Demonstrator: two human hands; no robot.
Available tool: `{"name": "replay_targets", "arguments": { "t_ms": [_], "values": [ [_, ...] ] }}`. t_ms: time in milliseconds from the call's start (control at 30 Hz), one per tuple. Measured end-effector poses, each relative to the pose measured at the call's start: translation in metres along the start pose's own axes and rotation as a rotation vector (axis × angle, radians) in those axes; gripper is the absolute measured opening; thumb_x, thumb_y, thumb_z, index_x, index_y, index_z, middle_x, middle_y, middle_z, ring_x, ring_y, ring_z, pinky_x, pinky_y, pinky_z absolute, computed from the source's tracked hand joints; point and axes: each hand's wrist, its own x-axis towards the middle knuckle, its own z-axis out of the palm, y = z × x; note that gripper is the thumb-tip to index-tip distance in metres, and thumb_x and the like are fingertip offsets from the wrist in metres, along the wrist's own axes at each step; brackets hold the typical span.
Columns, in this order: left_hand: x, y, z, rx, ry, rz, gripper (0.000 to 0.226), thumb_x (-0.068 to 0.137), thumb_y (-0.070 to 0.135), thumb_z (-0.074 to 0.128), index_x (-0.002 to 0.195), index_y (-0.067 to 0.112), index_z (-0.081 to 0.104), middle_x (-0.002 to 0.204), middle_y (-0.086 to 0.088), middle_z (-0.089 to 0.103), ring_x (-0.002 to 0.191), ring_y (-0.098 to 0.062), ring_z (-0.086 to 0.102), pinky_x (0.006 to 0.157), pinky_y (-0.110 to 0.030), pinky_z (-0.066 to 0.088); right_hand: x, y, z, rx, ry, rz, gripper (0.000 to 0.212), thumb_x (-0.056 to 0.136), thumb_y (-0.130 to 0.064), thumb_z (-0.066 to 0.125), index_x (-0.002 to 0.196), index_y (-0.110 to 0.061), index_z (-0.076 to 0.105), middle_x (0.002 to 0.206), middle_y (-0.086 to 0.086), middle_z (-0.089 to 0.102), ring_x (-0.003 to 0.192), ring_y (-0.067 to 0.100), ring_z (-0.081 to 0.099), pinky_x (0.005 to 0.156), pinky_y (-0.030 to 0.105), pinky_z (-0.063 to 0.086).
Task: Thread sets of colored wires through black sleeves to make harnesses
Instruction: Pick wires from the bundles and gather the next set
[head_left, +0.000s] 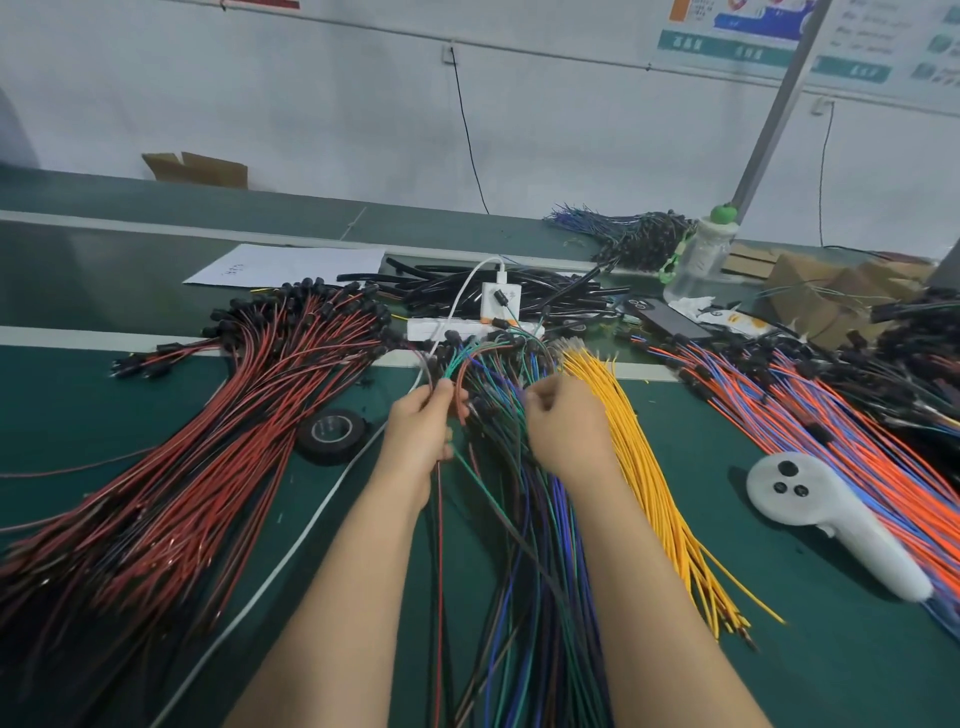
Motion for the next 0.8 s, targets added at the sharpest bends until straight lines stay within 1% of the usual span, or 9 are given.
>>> {"name": "replay_targets", "arguments": {
  "t_ms": [67,133,233,333,433,533,667,733,800],
  "values": [
    [0.001,0.001,-0.002,-0.066,0.018,-0.032,0.03,0.101,0.022,0.043,0.08,0.013,0.063,0.058,0.005,0.048,0.033,-0.001,0.029,0.034,-0.014,0.024,0.006,0.008,-0.004,0.07,0.177,0.047,0.021,0.101,-0.016,0.04,0.108,-0.006,0.058,0.089,0.004,0.059,0.063,0.006,0.046,0.05,0.018,0.031],
    [0.001,0.003,-0.003,-0.163,-0.012,-0.063,0.03,0.101,0.019,0.042,0.082,0.01,0.063,0.055,0.005,0.043,0.031,-0.001,0.027,0.033,-0.015,0.023,0.01,0.014,-0.006,0.169,0.248,0.107,0.016,0.102,-0.016,0.038,0.104,-0.009,0.052,0.083,0.001,0.052,0.06,0.003,0.042,0.044,0.014,0.026],
    [0.0,0.003,-0.001,-0.226,-0.06,-0.107,0.026,0.099,0.016,0.045,0.083,0.008,0.065,0.056,0.005,0.047,0.032,-0.002,0.024,0.033,-0.015,0.02,0.011,0.012,-0.001,0.248,0.065,0.1,0.015,0.099,-0.016,0.042,0.089,-0.012,0.053,0.076,0.001,0.059,0.064,0.015,0.054,0.054,0.024,0.041],
    [-0.002,0.003,-0.001,-0.233,-0.102,-0.155,0.023,0.098,0.015,0.046,0.085,0.008,0.064,0.062,0.005,0.056,0.033,-0.002,0.022,0.033,-0.015,0.019,0.01,0.007,0.005,0.327,-0.127,0.098,0.017,0.095,-0.015,0.048,0.08,-0.016,0.057,0.071,-0.001,0.065,0.06,0.011,0.059,0.066,0.031,0.05],
    [-0.003,0.003,0.0,-0.194,-0.158,-0.123,0.021,0.099,0.016,0.047,0.089,0.009,0.064,0.063,0.006,0.062,0.034,-0.001,0.022,0.034,-0.013,0.019,0.01,0.0,0.009,0.354,-0.141,0.065,0.016,0.096,-0.02,0.051,0.086,-0.016,0.062,0.071,-0.003,0.065,0.058,0.008,0.058,0.069,0.032,0.052],
    [-0.007,0.002,0.003,-0.151,-0.2,-0.07,0.019,0.099,0.015,0.047,0.089,0.01,0.062,0.063,0.004,0.058,0.036,0.001,0.024,0.035,-0.012,0.018,0.011,-0.008,0.01,0.31,-0.168,0.018,0.02,0.096,-0.024,0.053,0.094,-0.01,0.067,0.072,-0.003,0.065,0.059,0.01,0.059,0.073,0.034,0.053],
    [-0.009,0.005,0.002,-0.157,-0.228,-0.049,0.02,0.098,0.011,0.046,0.09,0.014,0.064,0.058,0.007,0.049,0.036,0.0,0.025,0.036,-0.012,0.017,0.007,-0.016,0.013,0.27,-0.245,-0.01,0.032,0.097,-0.032,0.051,0.109,-0.006,0.066,0.092,0.01,0.068,0.079,0.026,0.067,0.083,0.042,0.055],
    [-0.011,0.01,0.002,-0.175,-0.311,-0.027,0.018,0.098,0.012,0.047,0.09,0.013,0.063,0.057,0.009,0.056,0.035,0.001,0.026,0.036,-0.011,0.018,0.008,-0.019,0.012,0.321,-0.195,-0.01,0.038,0.1,-0.033,0.045,0.105,-0.002,0.066,0.088,0.011,0.066,0.078,0.023,0.061,0.077,0.035,0.051],
    [-0.014,0.017,0.002,-0.157,-0.392,-0.014,0.017,0.097,0.014,0.049,0.088,0.014,0.063,0.061,0.006,0.062,0.035,0.001,0.025,0.035,-0.01,0.019,0.01,-0.024,0.009,0.457,-0.136,0.02,0.042,0.101,-0.032,0.043,0.099,0.004,0.065,0.081,0.017,0.066,0.068,0.02,0.057,0.069,0.033,0.049]
  ]
}}
